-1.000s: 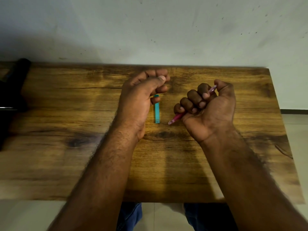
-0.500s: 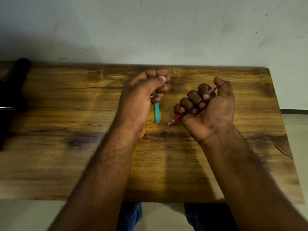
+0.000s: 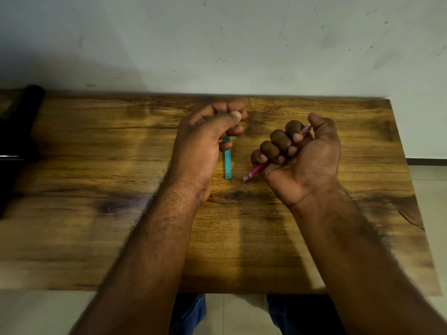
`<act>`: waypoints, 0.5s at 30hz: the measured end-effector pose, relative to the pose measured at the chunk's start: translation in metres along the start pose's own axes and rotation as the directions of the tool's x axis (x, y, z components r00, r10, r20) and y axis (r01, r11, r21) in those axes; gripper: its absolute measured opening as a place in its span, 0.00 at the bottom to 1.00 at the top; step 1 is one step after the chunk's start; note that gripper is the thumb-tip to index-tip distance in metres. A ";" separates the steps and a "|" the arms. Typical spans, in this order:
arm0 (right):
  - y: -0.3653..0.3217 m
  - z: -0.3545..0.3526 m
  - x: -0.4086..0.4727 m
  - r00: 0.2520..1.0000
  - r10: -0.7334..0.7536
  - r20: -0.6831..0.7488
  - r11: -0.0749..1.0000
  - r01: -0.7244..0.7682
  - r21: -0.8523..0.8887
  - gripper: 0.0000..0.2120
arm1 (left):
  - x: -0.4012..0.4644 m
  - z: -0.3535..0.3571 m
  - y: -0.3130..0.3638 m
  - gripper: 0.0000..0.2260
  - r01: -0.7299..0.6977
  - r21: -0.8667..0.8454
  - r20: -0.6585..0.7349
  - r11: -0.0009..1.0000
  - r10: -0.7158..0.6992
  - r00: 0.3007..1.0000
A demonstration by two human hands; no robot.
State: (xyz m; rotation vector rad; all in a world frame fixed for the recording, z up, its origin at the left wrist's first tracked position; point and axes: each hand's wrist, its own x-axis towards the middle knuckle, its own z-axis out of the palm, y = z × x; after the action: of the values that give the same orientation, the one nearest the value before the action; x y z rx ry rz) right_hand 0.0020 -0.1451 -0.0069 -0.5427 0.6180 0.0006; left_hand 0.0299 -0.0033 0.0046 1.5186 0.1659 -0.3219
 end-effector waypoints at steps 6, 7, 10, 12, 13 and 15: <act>0.000 -0.001 0.000 1.000 -0.015 -0.002 1.000 0.015 0.002 0.23 | 0.000 0.000 0.001 0.09 0.004 0.007 0.003 1.000 -0.004 1.000; 0.000 -0.001 0.000 1.000 -0.014 0.000 1.000 0.014 0.007 0.23 | 0.000 0.000 0.001 0.09 0.004 0.008 0.003 1.000 -0.004 1.000; 0.000 -0.002 0.000 1.000 -0.004 0.012 1.000 0.003 0.023 0.23 | 0.000 0.000 0.001 0.09 0.005 0.007 0.000 1.000 -0.005 1.000; 0.001 -0.002 0.000 1.000 -0.010 0.005 1.000 0.010 0.014 0.23 | 0.000 0.000 0.001 0.09 0.007 0.008 0.002 1.000 -0.007 1.000; 0.001 -0.002 0.000 1.000 -0.010 0.003 1.000 0.010 0.014 0.23 | 0.000 0.000 0.001 0.09 0.007 0.009 0.003 1.000 -0.007 1.000; 0.001 -0.002 0.000 1.000 -0.002 0.005 1.000 0.001 0.026 0.23 | 0.000 0.000 0.002 0.08 0.005 0.008 0.002 1.000 -0.005 1.000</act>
State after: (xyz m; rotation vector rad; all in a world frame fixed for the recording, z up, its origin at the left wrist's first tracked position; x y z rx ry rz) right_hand 0.0009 -0.1455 -0.0086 -0.5183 0.6117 -0.0073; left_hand 0.0304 -0.0028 0.0062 1.5260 0.1676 -0.3286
